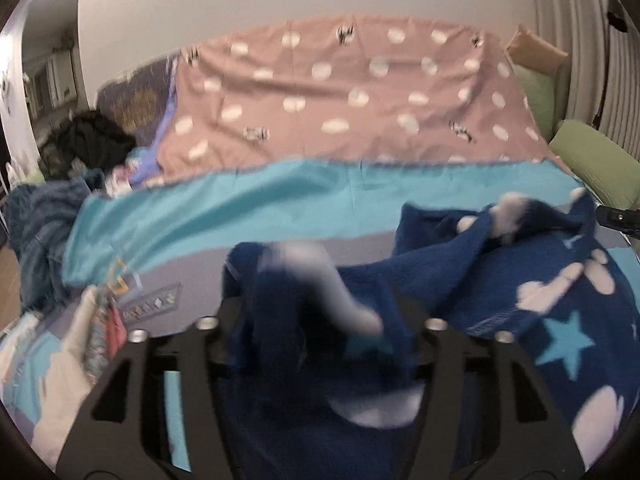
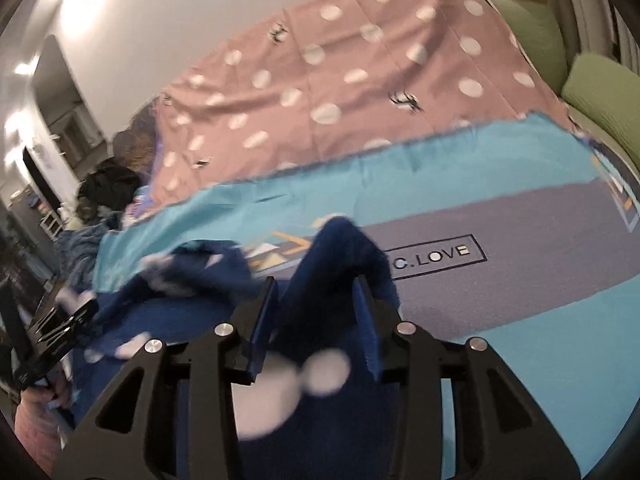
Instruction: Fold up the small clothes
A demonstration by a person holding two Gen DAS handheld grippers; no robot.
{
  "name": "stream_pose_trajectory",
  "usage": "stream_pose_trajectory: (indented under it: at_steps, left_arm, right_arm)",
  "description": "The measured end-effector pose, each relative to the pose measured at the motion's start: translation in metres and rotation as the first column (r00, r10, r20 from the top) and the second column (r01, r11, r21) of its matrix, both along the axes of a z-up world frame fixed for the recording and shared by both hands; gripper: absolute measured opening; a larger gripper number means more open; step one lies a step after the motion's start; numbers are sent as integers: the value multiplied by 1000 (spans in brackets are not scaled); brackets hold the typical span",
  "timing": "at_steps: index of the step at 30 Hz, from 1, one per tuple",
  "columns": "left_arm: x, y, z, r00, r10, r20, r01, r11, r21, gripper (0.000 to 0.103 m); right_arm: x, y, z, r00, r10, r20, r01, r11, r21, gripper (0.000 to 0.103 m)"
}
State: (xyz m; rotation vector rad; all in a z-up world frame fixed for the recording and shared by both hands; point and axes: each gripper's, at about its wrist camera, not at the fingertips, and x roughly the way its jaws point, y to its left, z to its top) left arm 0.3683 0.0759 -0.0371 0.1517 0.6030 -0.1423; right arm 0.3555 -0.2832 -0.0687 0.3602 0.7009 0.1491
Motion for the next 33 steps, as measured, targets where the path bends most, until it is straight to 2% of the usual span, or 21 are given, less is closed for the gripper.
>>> stream_pose_trajectory:
  at_steps: [4, 6, 7, 9, 11, 13, 16, 17, 18, 20, 21, 22, 23, 24, 28, 30, 33]
  left_arm:
    - [-34, -7, 19, 997, -64, 44, 63, 998, 17, 66]
    - [-47, -15, 20, 991, -130, 21, 129, 991, 20, 65]
    - [-52, -22, 16, 984, -178, -15, 179, 983, 34, 63]
    - [-54, -40, 1, 958, -265, -107, 275, 957, 93, 34]
    - [-49, -61, -19, 935, -300, -190, 333, 925, 183, 20]
    - [-38, -73, -29, 926, -303, -224, 352, 908, 227, 20]
    - [-5, -81, -30, 938, -272, -213, 320, 916, 241, 20]
    - [11, -80, -29, 957, -230, -175, 271, 926, 263, 25]
    - [20, -77, -30, 972, -191, -139, 224, 931, 289, 46]
    - [43, -65, -42, 995, -56, -83, 81, 935, 346, 66]
    - [55, -55, -53, 992, -6, -126, 47, 944, 327, 69]
    - [60, -46, -57, 985, -4, -171, 50, 963, 264, 69]
    - [61, -39, -55, 984, -5, -176, 45, 973, 225, 71]
    - [61, -36, -53, 985, 7, -170, 31, 975, 219, 77]
    - [54, -39, -48, 991, 37, -126, -1, 963, 271, 80]
    - [40, -41, -38, 996, 26, -81, -1, 957, 290, 80]
    - [-1, -35, -21, 999, -21, -41, 32, 960, 279, 80]
  right_arm:
    - [-28, 23, 15, 994, 107, 0, -107, 992, -62, 40]
    - [-34, 44, 14, 984, 176, -28, -178, 975, -135, 40]
    - [-35, 54, 12, 979, 201, -42, -206, 965, -165, 40]
    - [-34, 75, 7, 963, 256, -80, -268, 938, -222, 40]
    - [-26, 96, 0, 945, 303, -125, -327, 901, -284, 40]
    - [-13, 108, -5, 935, 316, -159, -351, 883, -311, 40]
    - [17, 112, -8, 940, 290, -180, -334, 889, -312, 40]
    - [28, 109, -8, 955, 248, -162, -289, 899, -328, 42]
    - [38, 104, -9, 969, 204, -141, -241, 910, -339, 46]
    - [59, 79, -25, 991, 50, -126, -88, 944, -318, 51]
    - [68, 65, -41, 984, -10, -179, -40, 961, -275, 52]
    - [73, 52, -54, 974, -19, -225, -26, 981, -195, 52]
    - [72, 38, -59, 975, -7, -222, -15, 995, -98, 52]
    - [69, 31, -58, 978, -6, -206, -6, 998, -61, 52]
    - [60, 28, -52, 981, -41, -191, 25, 996, -83, 52]
    - [46, 28, -40, 984, -95, -153, 73, 986, -148, 54]
    - [14, 20, -22, 990, -89, -113, 73, 987, -142, 54]
